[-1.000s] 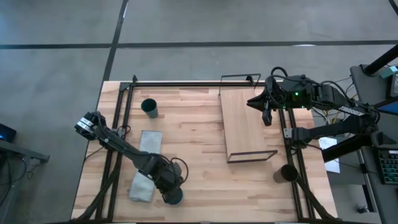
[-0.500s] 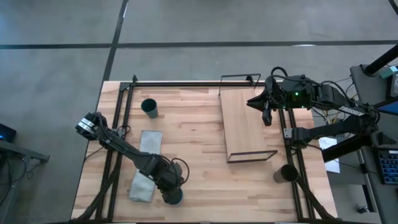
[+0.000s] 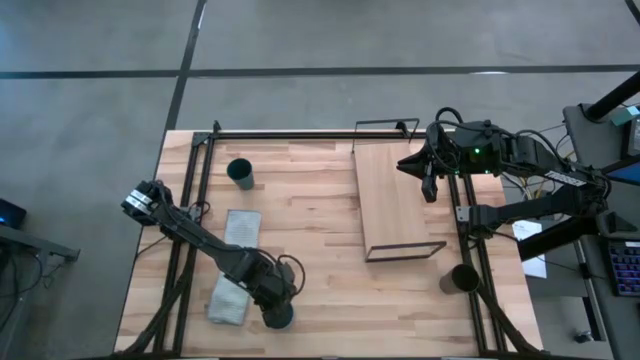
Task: Stack small to large cups/mugs on shelf
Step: Put the gray mug on the shelf
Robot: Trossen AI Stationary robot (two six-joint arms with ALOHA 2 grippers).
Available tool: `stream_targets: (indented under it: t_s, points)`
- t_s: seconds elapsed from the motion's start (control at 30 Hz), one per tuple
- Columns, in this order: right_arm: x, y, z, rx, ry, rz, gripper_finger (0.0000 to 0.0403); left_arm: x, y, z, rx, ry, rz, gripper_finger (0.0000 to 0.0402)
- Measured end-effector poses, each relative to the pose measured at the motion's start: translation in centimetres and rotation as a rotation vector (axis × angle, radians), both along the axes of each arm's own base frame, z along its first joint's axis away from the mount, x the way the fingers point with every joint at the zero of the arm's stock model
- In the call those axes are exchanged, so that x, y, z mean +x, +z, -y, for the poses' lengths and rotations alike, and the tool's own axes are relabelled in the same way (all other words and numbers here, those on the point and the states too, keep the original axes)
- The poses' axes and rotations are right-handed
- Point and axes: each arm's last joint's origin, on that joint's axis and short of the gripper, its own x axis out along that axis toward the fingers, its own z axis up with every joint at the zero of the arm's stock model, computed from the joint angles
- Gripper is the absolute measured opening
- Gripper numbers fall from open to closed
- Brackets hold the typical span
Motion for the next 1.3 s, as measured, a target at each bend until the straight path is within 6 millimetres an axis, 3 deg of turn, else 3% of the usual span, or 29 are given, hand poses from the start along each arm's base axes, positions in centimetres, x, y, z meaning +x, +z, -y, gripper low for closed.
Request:
stream_targets:
  t_s: [0.27, 0.5, 0.7, 0.97, 1.3]
  points:
    - [0.0, 0.0, 0.0, 0.000, -0.001, 0.000, 0.0054, -0.3, -0.8, -0.2, 0.012, -0.004, -0.017, 0.0067]
    - [0.0, 0.0, 0.0, 0.000, 0.000, 0.000, 0.0054, -0.2, -0.8, -0.2, 0.004, -0.011, -0.011, 0.0008]
    - [0.0, 0.0, 0.0, 0.000, 0.000, 0.000, 0.0054, -0.1, -0.6, -0.8, 0.012, -0.063, 0.001, 0.0002]
    - [0.0, 0.0, 0.0, 0.000, -0.001, 0.000, 0.0054, -0.3, 1.8, -5.5, 0.094, -0.083, -0.032, 0.0001]
    - [0.0, 0.0, 0.0, 0.001, -0.006, 0.001, 0.0054, 0.4, 6.6, -13.1, 0.258, -0.106, 0.161, 0.0000]
